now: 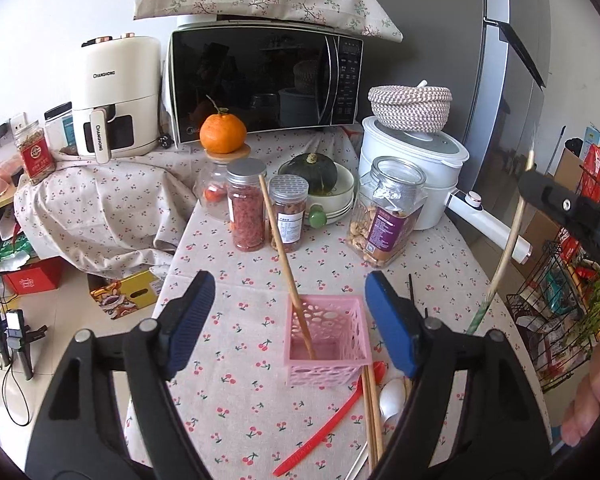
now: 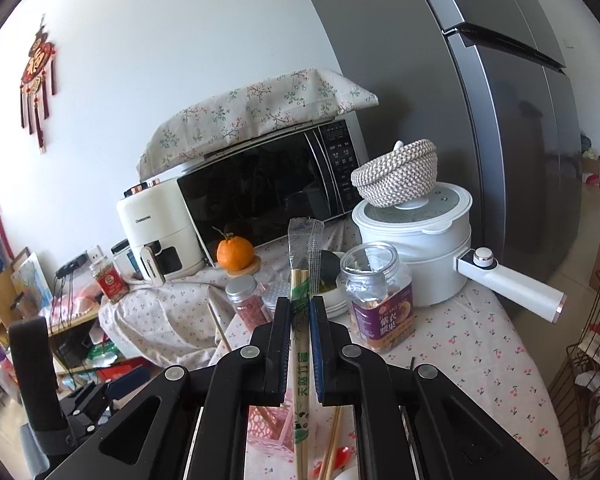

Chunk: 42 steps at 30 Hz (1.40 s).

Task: Organize utensils
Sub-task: 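Lower the wrapped chopstick into the pink basket and open the right gripper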

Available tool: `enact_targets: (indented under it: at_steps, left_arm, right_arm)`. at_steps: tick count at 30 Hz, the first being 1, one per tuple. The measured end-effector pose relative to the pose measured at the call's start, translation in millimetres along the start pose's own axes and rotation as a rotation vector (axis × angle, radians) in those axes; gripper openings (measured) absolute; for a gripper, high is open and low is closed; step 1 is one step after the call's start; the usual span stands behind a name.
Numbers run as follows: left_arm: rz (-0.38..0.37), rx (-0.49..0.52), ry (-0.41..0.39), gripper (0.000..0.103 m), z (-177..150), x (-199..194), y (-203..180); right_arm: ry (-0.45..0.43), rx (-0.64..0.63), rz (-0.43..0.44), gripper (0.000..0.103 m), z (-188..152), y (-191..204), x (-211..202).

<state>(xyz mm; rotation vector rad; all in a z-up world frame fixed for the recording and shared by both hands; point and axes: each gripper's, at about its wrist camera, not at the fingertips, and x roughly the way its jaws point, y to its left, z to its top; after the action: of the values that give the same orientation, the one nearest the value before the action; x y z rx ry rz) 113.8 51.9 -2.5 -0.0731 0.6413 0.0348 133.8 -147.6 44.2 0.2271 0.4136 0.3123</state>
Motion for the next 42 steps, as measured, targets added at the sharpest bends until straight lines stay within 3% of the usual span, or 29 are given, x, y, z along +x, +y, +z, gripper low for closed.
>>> enact_targets:
  at_steps: [12,18,28,29,31,33,42]
  left_arm:
    - [0.026,-0.014,0.077,0.085,-22,-15,37]
    - [0.014,-0.026,0.08,0.085,-23,-19,44]
    - [0.0,-0.021,0.073,0.085,-23,-23,40]
    - [-0.003,-0.02,0.073,0.085,-23,-24,39]
    - [-0.003,-0.017,0.067,0.085,-23,-26,38]
    - [-0.006,-0.014,0.063,0.086,-23,-27,36]
    - [-0.016,0.027,0.059,0.09,-27,-31,18]
  right_arm:
    - [-0.128,0.063,-0.003,0.009,1,40,28]
    - [-0.183,0.02,-0.133,0.009,-11,47,52]
    - [-0.122,0.056,-0.137,0.011,-29,43,67]
    - [-0.11,0.062,-0.12,0.013,-29,42,66]
    - [-0.094,0.067,-0.103,0.032,-27,40,60]
    - [-0.091,0.063,-0.094,0.041,-24,38,52]
    - [0.01,0.006,-0.115,0.065,-8,16,13]
